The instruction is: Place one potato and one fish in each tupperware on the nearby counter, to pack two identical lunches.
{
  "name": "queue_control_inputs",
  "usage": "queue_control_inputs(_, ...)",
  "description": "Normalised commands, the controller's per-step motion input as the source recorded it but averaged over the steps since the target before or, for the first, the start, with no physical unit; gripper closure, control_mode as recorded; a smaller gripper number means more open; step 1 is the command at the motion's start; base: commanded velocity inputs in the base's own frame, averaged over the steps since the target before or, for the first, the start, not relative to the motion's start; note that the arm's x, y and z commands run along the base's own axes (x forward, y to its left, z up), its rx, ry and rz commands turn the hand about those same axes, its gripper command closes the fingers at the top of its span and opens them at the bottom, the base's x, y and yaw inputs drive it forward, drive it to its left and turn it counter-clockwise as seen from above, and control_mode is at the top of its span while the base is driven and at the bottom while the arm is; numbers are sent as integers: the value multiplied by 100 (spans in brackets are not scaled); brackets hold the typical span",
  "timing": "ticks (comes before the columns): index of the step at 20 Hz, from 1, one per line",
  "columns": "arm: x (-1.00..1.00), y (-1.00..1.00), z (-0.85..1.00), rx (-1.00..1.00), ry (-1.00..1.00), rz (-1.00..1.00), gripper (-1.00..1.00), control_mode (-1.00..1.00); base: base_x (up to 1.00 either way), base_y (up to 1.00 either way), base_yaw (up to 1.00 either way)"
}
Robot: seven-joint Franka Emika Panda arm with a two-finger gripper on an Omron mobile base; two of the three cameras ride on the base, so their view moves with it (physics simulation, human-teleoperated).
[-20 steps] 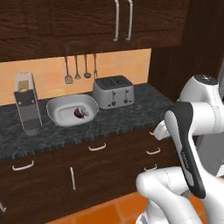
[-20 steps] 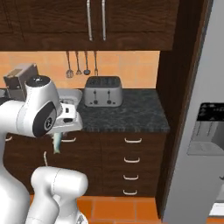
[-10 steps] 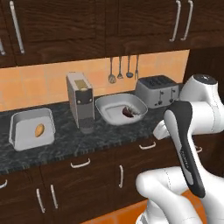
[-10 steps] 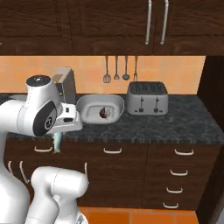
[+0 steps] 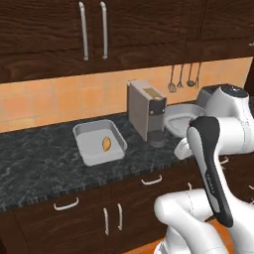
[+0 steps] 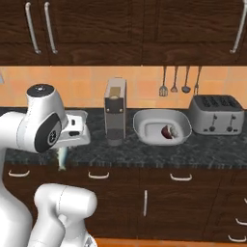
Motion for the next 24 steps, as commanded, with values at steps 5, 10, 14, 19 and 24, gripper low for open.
queue_control_inputs(5, 0, 0, 0, 0, 0, 0, 100, 100, 64, 73, 0)
queue_control_inputs(10, 0, 0, 0, 0, 0, 0, 100, 100, 46, 41, 0)
queue_control_inputs(14, 17, 12, -23, 0, 3, 0, 100, -100, 12, 9, 0)
queue_control_inputs(19, 48, 46, -85, 0, 12, 0, 100, -100, 0, 0, 0)
queue_control_inputs(24, 85, 48, -62, 0, 0, -2, 100, -100, 0, 0, 0)
